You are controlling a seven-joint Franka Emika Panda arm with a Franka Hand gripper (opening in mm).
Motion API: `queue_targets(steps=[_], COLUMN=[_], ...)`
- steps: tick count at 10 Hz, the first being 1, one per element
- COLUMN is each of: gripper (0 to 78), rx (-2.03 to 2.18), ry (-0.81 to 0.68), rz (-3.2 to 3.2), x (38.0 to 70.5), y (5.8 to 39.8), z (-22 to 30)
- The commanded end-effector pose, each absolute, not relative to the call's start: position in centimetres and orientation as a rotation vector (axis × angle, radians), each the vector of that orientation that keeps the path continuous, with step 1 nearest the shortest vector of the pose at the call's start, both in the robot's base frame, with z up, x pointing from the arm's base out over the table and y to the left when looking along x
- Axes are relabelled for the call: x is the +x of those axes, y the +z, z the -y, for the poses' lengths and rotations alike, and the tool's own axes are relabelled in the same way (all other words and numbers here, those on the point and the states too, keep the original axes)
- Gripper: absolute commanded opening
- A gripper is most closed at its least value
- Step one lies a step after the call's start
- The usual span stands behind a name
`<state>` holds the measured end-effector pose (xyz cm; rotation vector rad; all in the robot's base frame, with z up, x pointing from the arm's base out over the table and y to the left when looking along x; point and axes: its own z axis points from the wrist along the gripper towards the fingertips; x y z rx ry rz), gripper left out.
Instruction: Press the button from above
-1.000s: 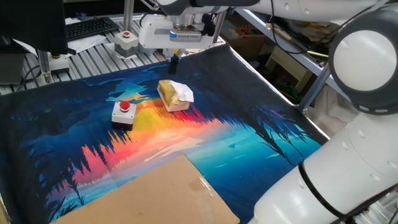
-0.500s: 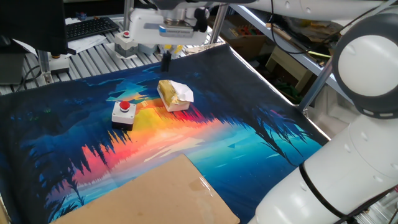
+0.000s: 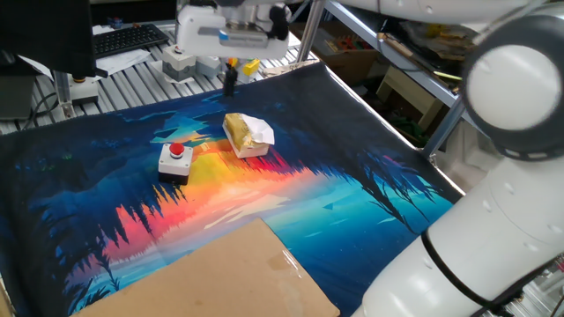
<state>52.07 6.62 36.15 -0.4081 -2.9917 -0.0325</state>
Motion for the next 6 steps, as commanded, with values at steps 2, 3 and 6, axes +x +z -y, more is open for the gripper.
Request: queue_targets(steps=[2, 3, 6], gripper=[0.0, 0.0, 0.0], rx=[-0.404, -0.402, -0.406], ry=[-0.048, -0.054, -0.054], rz=[3.001, 3.002, 3.002], x=[53.5, 53.7, 54.8], y=[36.7, 36.1, 35.5], z=[-7.1, -7.3, -7.8])
